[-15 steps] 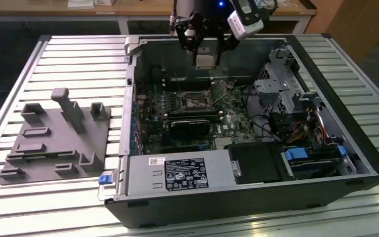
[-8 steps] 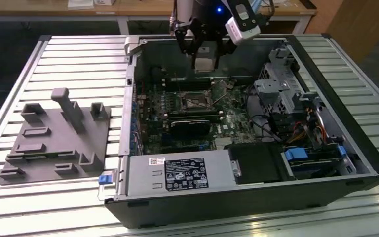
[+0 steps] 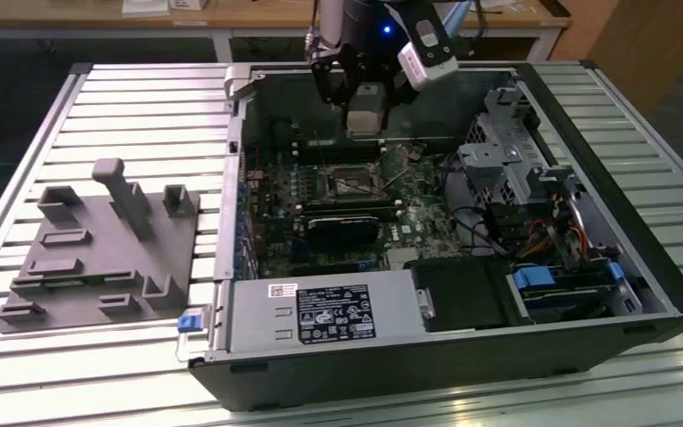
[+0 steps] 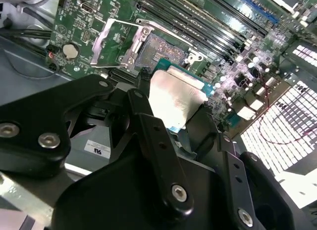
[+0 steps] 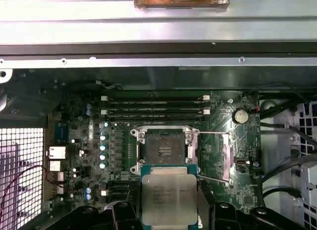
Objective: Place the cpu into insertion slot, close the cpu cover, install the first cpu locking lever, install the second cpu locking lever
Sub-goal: 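Place the cpu into insertion slot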
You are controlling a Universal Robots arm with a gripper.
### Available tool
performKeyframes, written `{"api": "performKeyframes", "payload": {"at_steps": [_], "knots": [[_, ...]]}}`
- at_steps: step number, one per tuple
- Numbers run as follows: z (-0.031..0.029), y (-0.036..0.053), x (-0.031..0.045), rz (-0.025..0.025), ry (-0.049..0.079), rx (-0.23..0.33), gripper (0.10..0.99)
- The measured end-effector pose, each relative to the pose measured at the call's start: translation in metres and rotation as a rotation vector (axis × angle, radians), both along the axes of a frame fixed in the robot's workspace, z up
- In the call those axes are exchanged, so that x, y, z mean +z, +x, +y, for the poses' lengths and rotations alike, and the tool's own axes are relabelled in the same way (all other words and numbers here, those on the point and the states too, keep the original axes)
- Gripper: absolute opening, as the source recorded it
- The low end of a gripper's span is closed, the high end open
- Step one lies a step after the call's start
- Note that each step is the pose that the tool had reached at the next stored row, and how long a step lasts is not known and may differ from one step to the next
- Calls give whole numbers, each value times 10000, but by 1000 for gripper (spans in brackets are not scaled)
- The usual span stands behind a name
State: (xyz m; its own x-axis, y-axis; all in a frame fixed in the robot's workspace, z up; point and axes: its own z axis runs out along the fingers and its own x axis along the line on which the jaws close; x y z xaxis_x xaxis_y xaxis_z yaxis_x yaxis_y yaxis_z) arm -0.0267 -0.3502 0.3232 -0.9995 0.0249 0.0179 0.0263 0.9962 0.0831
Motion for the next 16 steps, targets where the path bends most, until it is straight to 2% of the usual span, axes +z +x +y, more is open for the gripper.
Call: {"api": "performKeyframes", "payload": {"at_steps": [6, 10, 16], "knots": [[39, -26, -108, -6, -118, 0, 541], [47, -54, -163, -29, -187, -166, 541], [47, -59, -220, -29, -195, -1146, 541]]}}
